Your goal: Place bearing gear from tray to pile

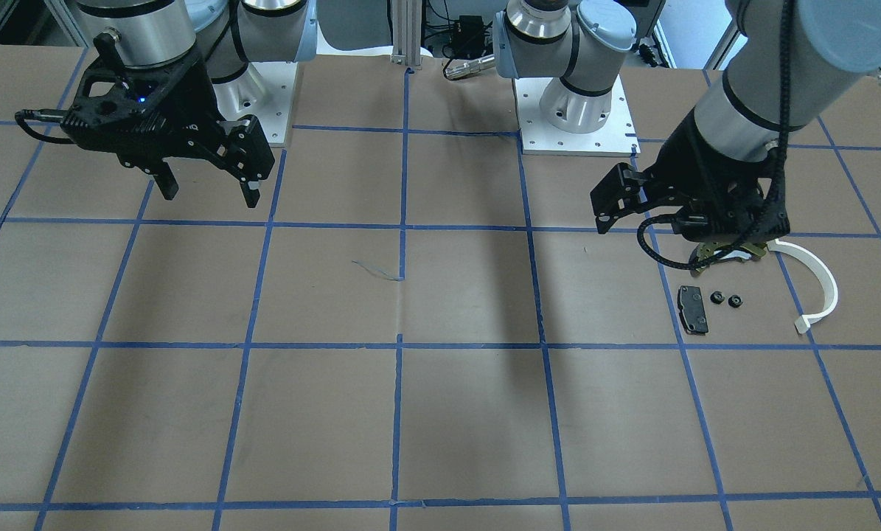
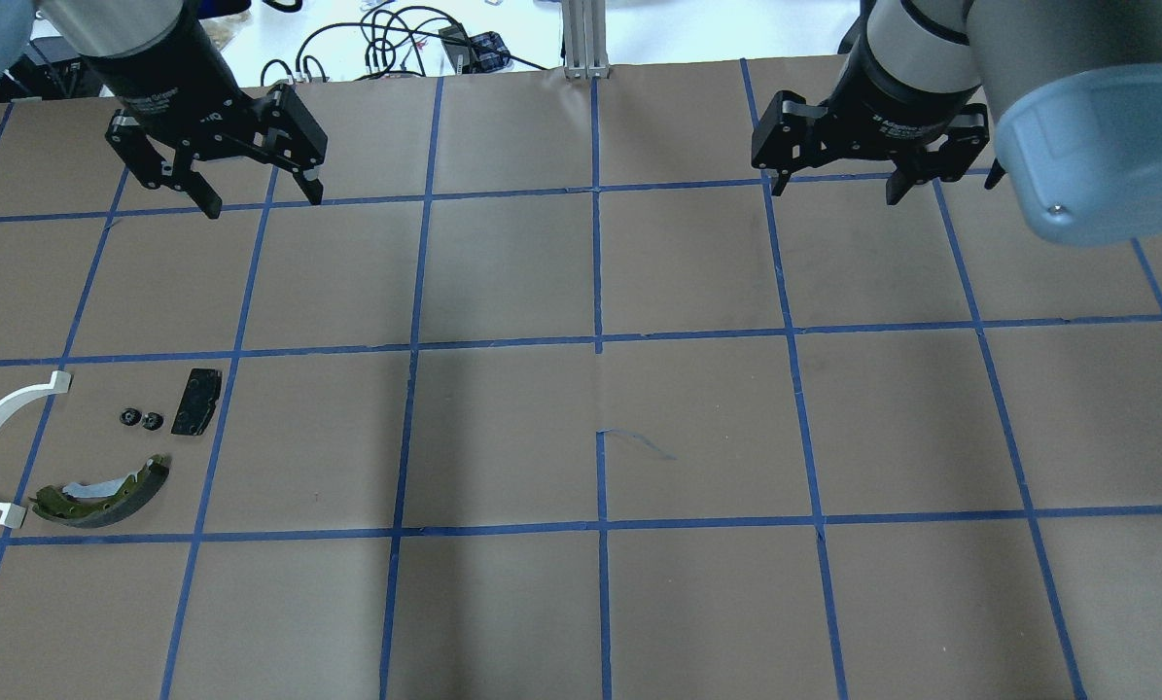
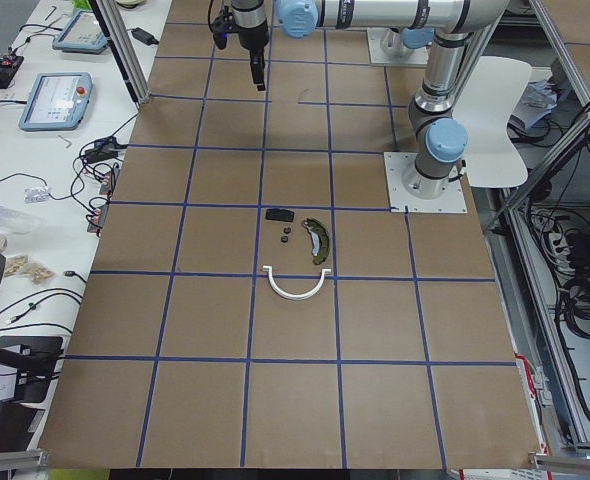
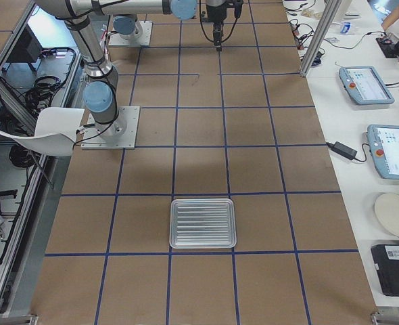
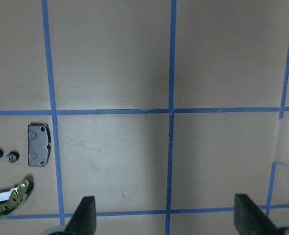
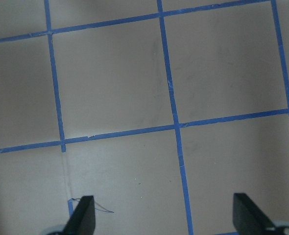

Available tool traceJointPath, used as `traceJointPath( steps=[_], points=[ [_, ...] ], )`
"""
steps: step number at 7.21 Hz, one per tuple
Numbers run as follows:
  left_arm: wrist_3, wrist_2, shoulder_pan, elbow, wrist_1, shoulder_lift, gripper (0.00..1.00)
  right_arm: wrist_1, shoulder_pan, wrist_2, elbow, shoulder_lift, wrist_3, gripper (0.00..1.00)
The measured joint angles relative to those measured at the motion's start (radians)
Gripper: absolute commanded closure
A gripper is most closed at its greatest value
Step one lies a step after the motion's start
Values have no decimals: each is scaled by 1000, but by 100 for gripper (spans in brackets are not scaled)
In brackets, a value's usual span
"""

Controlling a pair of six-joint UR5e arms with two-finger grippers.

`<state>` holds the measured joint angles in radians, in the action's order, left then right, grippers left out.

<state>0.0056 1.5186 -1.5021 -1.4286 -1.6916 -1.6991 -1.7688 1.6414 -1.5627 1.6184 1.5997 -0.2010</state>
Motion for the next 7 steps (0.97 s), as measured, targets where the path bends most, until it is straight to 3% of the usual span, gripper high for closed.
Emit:
traceJointPath(
  steps=[3,7],
  points=[
    [-26,12,-31,-92,48,66,0,-5,0,-1,0,-1,-1,0],
    [24,19,-17,-102,47,111,0,-6,-1,2,0,-1,6,0]
  ],
)
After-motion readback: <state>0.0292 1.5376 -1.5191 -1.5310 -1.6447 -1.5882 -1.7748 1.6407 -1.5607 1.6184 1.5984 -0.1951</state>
